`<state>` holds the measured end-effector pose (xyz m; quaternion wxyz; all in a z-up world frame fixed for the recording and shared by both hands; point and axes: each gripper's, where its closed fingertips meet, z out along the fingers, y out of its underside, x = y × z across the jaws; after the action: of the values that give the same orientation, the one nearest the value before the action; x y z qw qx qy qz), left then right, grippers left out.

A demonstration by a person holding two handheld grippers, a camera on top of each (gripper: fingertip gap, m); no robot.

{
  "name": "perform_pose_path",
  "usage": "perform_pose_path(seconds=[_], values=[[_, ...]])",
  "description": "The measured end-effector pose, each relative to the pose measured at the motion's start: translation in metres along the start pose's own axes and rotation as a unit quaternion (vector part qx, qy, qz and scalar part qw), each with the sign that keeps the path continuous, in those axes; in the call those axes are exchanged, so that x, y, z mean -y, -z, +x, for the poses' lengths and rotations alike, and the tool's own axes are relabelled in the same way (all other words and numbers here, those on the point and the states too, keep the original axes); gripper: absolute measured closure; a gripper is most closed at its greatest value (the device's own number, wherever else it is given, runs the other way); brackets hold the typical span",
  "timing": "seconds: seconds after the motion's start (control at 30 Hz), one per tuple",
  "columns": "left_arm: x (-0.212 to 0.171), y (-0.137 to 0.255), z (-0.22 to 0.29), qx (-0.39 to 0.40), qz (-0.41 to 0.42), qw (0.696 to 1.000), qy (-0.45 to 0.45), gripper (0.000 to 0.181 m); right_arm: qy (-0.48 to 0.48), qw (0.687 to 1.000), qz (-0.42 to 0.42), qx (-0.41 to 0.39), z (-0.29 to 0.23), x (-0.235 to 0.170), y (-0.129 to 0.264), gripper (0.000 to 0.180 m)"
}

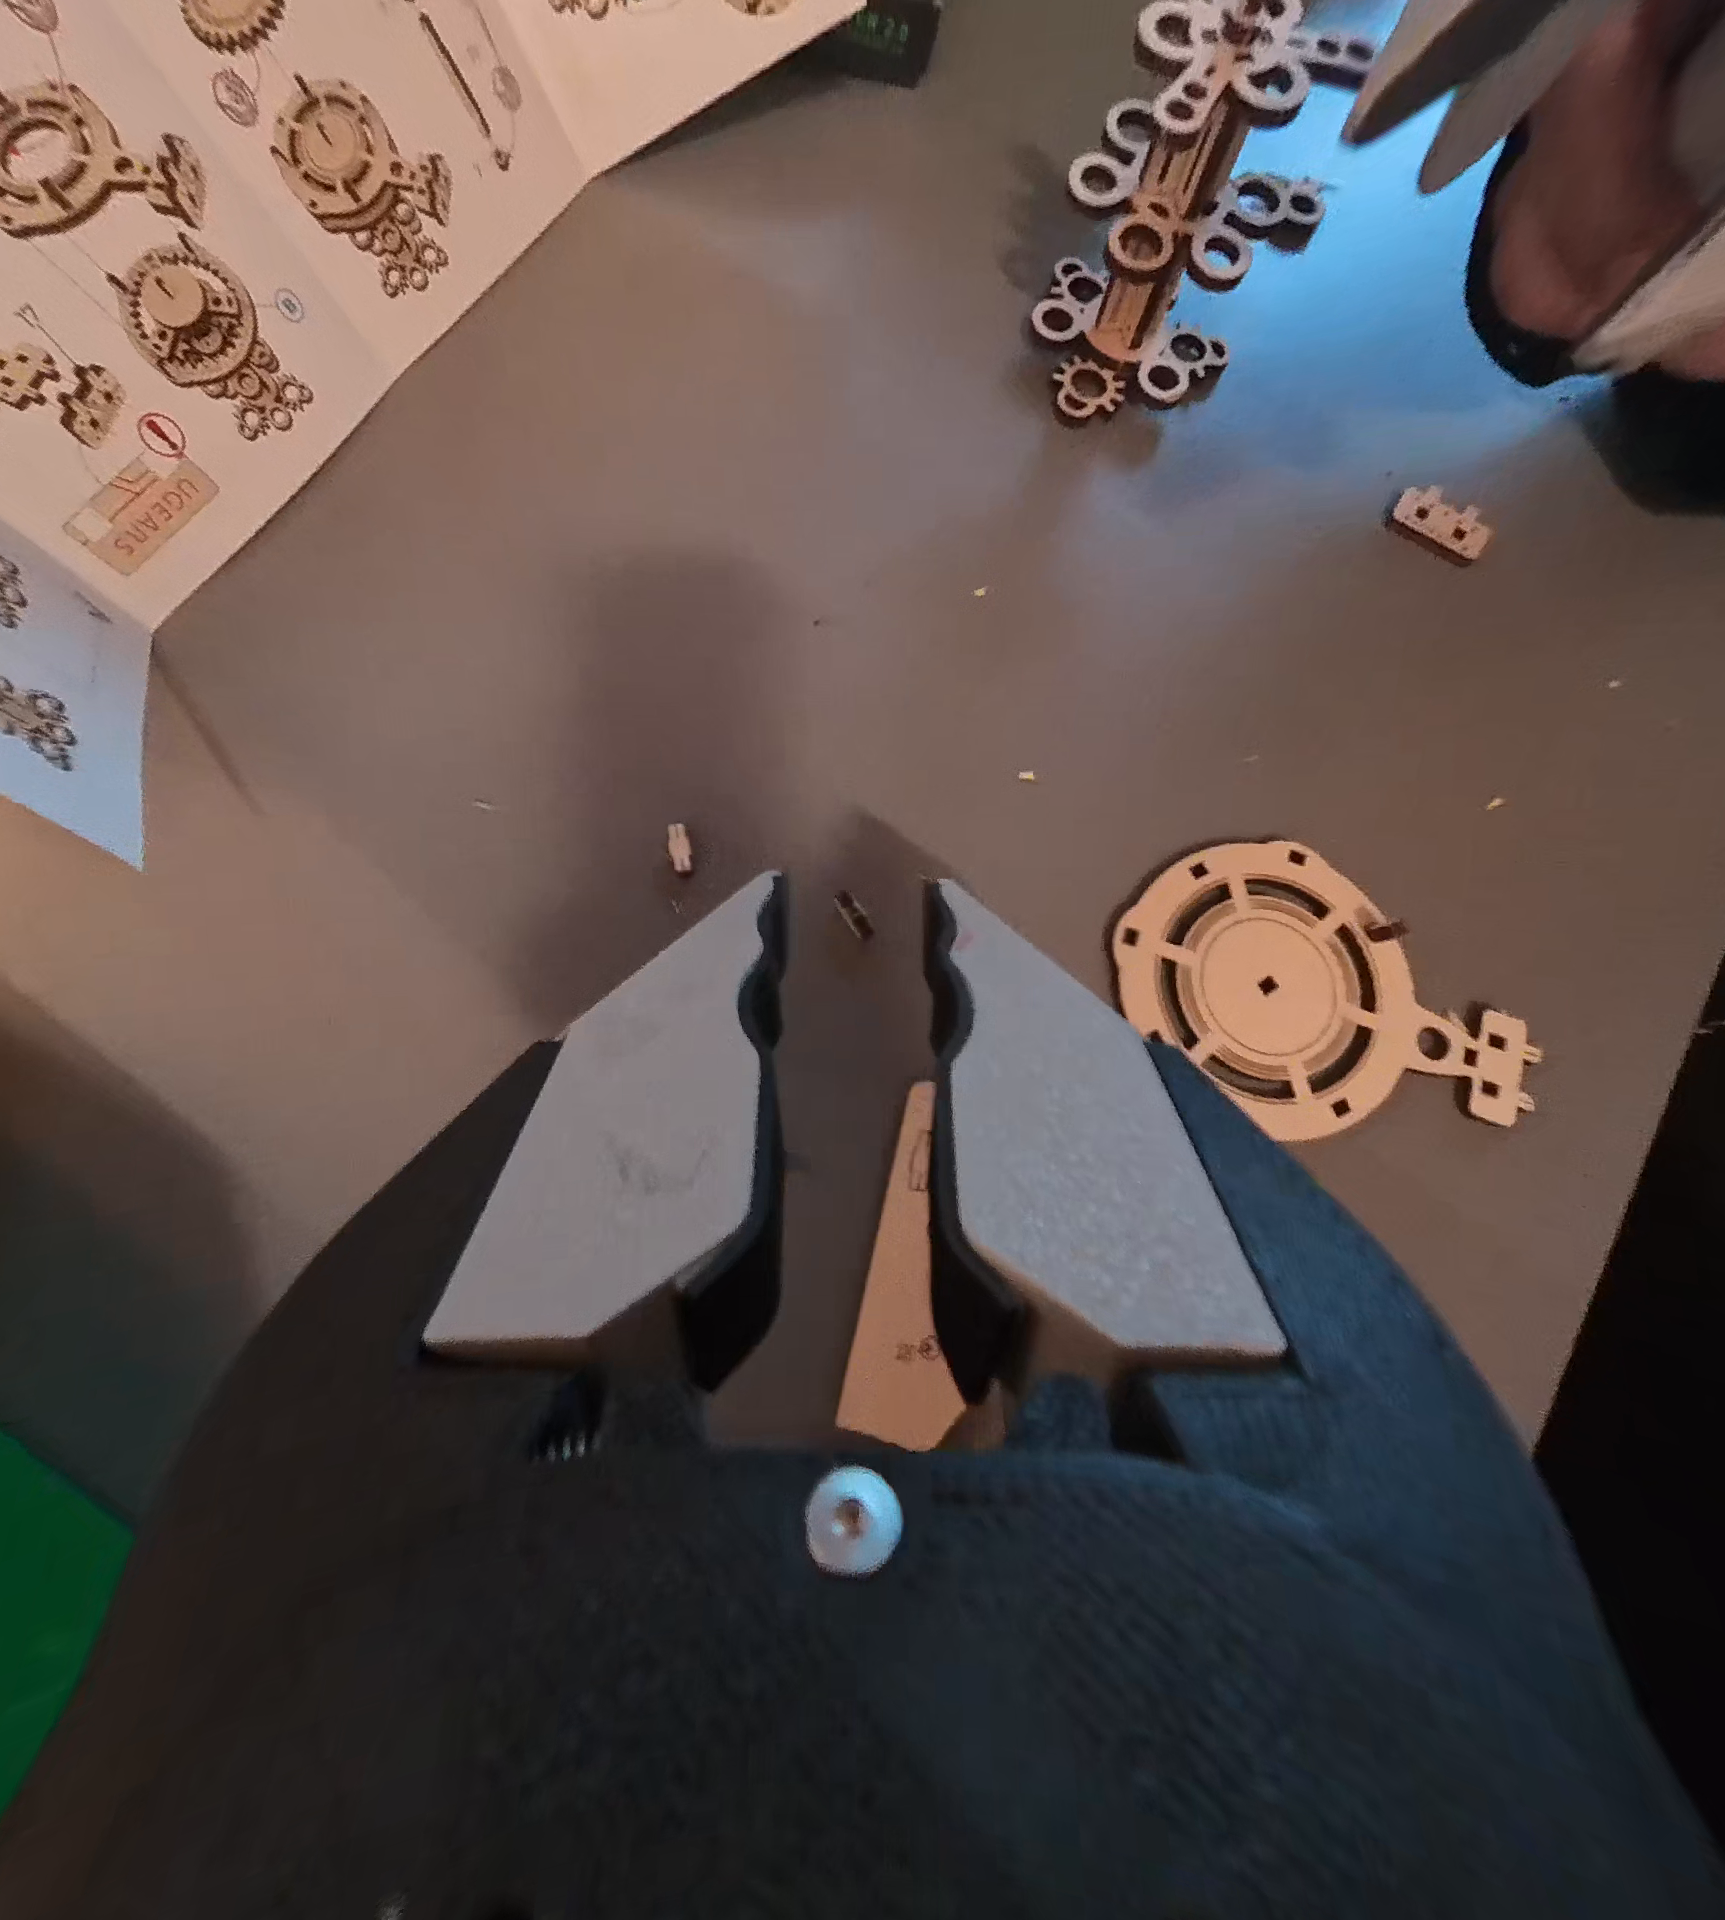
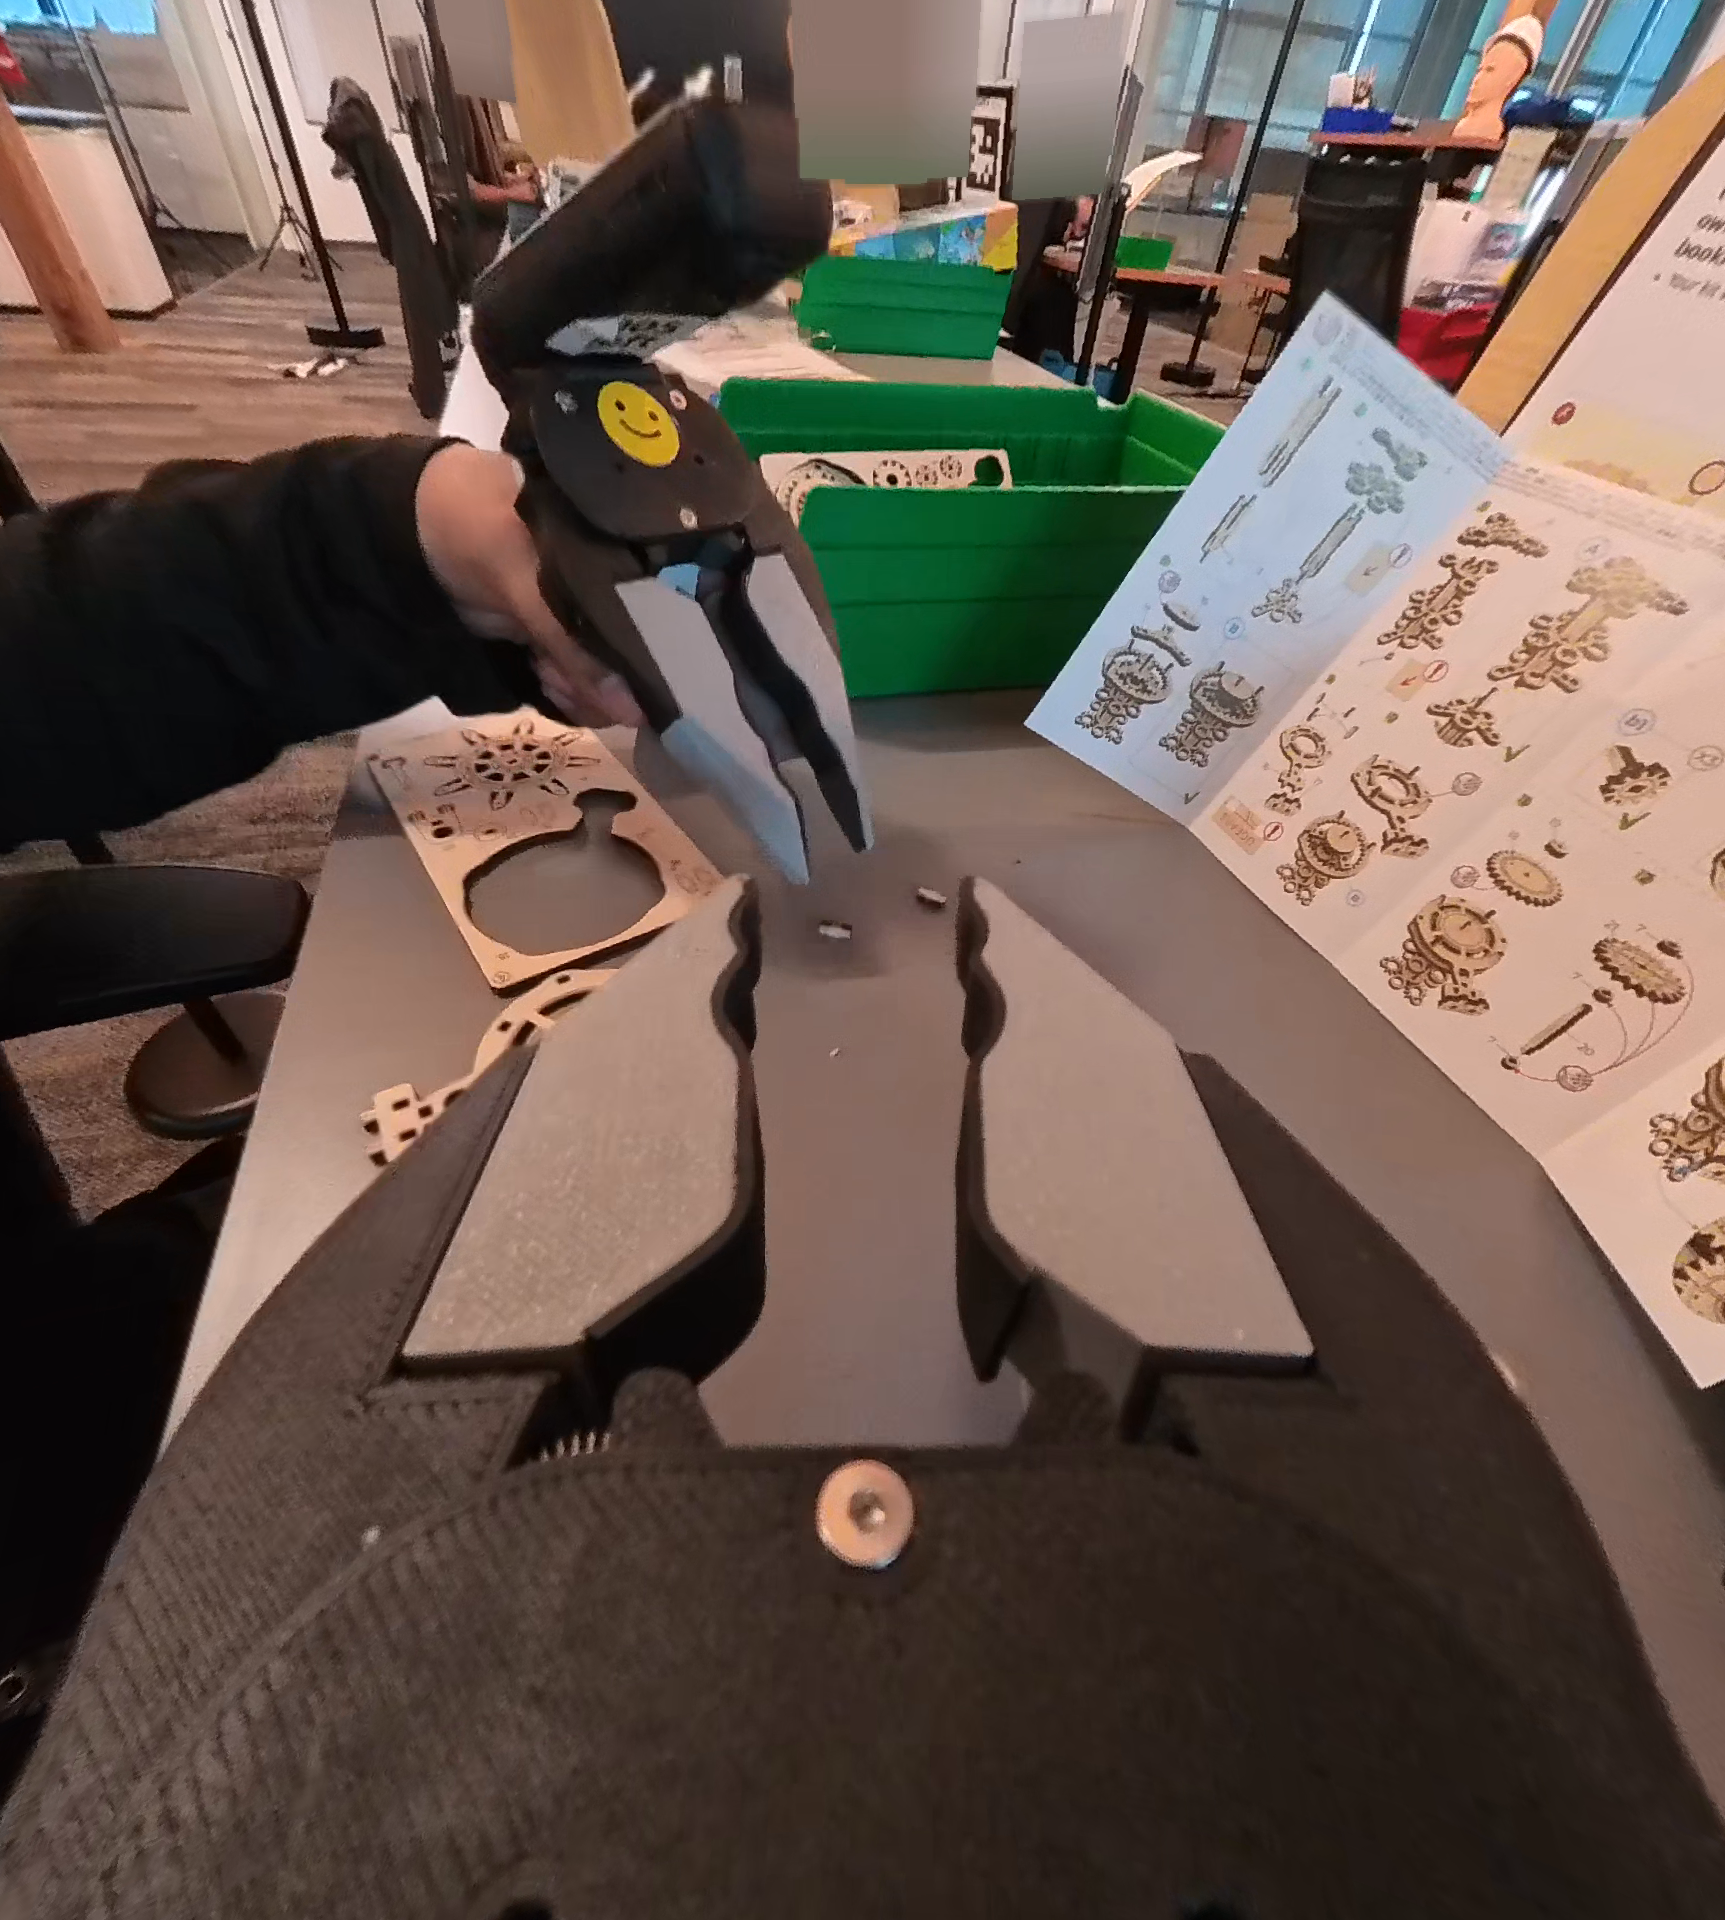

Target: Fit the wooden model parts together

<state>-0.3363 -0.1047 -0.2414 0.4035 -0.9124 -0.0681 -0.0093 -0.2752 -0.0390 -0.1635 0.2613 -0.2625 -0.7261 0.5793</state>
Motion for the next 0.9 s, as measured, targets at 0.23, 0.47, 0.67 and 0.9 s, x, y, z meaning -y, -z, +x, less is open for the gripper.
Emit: perform_pose_path(seconds=[0.23, 0.47, 0.67, 0.9], values=[[-0.008, -0.014, 0.004, 0.008, -0.051, 0.999, -0.004, 0.158, 0.002, 1.0, 0.007, -0.012, 0.005, 0.004, 0.004, 0.146], [-0.016, -0.023, -0.006, 0.032, -0.08, 0.996, 0.007, 0.171, 0.0, 1.0, 0.006, -0.006, 0.003, 0.004, 0.004, 0.145], [-0.015, -0.022, -0.008, 0.022, -0.074, 0.997, 0.01, 0.18, -0.013, 1.0, -0.02, 0.014, -0.002, -0.006, -0.002, 0.145], [0.038, -0.003, 0.04, -0.087, 0.074, 0.993, -0.014, 0.18, -0.058, 0.996, -0.018, 0.067, -0.012, -0.009, -0.005, 0.149]])
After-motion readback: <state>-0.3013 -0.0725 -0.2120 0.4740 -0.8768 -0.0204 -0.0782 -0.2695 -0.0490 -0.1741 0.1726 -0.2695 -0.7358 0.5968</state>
